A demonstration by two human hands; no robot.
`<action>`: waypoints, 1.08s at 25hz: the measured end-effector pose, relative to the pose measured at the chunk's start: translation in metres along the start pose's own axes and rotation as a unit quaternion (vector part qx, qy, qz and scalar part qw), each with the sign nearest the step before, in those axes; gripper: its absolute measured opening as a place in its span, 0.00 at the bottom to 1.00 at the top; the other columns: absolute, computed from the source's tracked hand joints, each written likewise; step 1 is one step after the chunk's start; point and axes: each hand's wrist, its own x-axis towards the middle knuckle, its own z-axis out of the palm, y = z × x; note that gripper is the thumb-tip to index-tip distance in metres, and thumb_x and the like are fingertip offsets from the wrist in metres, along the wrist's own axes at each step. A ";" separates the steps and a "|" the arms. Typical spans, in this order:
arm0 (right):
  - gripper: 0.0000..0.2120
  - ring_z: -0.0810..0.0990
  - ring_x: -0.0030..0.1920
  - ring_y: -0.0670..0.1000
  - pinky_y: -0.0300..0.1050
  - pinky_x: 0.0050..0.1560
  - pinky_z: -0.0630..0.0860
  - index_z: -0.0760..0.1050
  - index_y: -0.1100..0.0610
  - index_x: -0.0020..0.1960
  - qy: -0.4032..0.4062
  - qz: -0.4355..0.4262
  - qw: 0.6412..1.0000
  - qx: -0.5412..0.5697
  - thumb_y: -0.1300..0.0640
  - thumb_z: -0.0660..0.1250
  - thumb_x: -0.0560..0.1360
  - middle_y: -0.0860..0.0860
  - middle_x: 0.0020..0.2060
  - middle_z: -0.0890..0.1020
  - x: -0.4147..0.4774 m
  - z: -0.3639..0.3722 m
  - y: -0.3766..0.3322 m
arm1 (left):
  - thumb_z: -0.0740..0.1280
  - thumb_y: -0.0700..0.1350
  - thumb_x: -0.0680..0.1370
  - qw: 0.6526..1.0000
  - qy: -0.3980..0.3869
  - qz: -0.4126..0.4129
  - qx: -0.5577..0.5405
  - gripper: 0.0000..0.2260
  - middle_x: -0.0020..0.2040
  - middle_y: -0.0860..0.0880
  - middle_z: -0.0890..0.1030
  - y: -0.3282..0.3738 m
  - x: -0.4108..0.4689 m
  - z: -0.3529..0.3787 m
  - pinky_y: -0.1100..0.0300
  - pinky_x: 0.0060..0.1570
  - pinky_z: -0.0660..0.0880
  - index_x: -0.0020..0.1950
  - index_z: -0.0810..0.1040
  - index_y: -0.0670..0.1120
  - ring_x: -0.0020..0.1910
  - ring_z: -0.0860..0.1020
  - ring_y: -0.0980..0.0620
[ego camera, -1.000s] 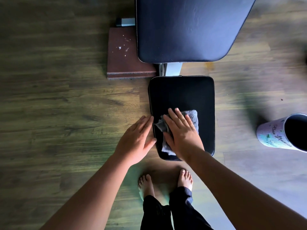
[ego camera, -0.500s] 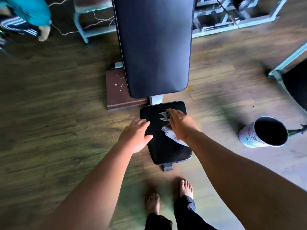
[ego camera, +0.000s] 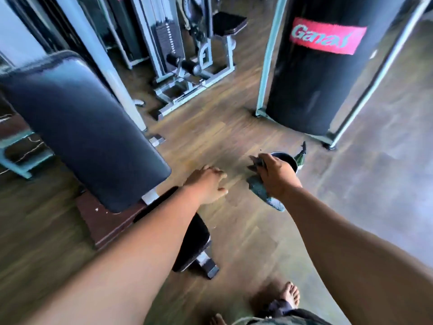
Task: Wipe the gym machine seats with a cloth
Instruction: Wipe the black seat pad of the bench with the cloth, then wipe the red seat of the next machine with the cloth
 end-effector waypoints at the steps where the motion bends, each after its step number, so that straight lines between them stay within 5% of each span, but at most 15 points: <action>1: 0.15 0.79 0.56 0.65 0.52 0.52 0.73 0.75 0.59 0.66 0.025 0.024 0.999 0.002 0.56 0.64 0.81 0.62 0.57 0.82 -0.003 -0.023 0.023 | 0.64 0.60 0.79 1.000 -0.003 0.024 0.012 0.26 0.74 0.50 0.71 0.026 0.024 -0.008 0.48 0.69 0.69 0.76 0.70 0.53 0.74 0.66 0.45; 6: 0.12 0.79 0.51 0.65 0.50 0.45 0.72 0.75 0.59 0.61 0.115 0.127 0.985 -0.018 0.54 0.62 0.82 0.62 0.54 0.82 -0.018 -0.146 0.151 | 0.65 0.59 0.78 0.990 -0.010 0.129 0.056 0.24 0.69 0.50 0.73 0.183 0.145 -0.034 0.50 0.67 0.69 0.74 0.71 0.55 0.71 0.67 0.45; 10: 0.15 0.79 0.55 0.65 0.49 0.48 0.72 0.74 0.59 0.65 0.137 0.184 0.973 -0.024 0.52 0.61 0.83 0.62 0.58 0.82 -0.025 -0.243 0.239 | 0.65 0.57 0.77 0.979 -0.002 0.199 0.045 0.18 0.64 0.51 0.74 0.308 0.227 -0.056 0.48 0.65 0.71 0.67 0.75 0.57 0.68 0.68 0.44; 14: 0.16 0.79 0.56 0.65 0.50 0.51 0.73 0.74 0.59 0.66 0.169 0.250 0.953 -0.024 0.52 0.62 0.82 0.61 0.59 0.81 -0.021 -0.327 0.336 | 0.65 0.58 0.77 0.969 -0.009 0.243 0.035 0.22 0.70 0.51 0.72 0.433 0.310 -0.079 0.47 0.68 0.69 0.71 0.72 0.57 0.73 0.65 0.46; 27: 0.13 0.80 0.53 0.63 0.50 0.50 0.76 0.77 0.55 0.62 0.274 0.382 0.883 0.007 0.51 0.64 0.81 0.60 0.53 0.83 0.117 -0.508 0.599 | 0.62 0.59 0.80 0.928 -0.028 0.353 0.115 0.23 0.72 0.49 0.70 0.690 0.625 -0.140 0.47 0.67 0.67 0.74 0.70 0.54 0.73 0.64 0.45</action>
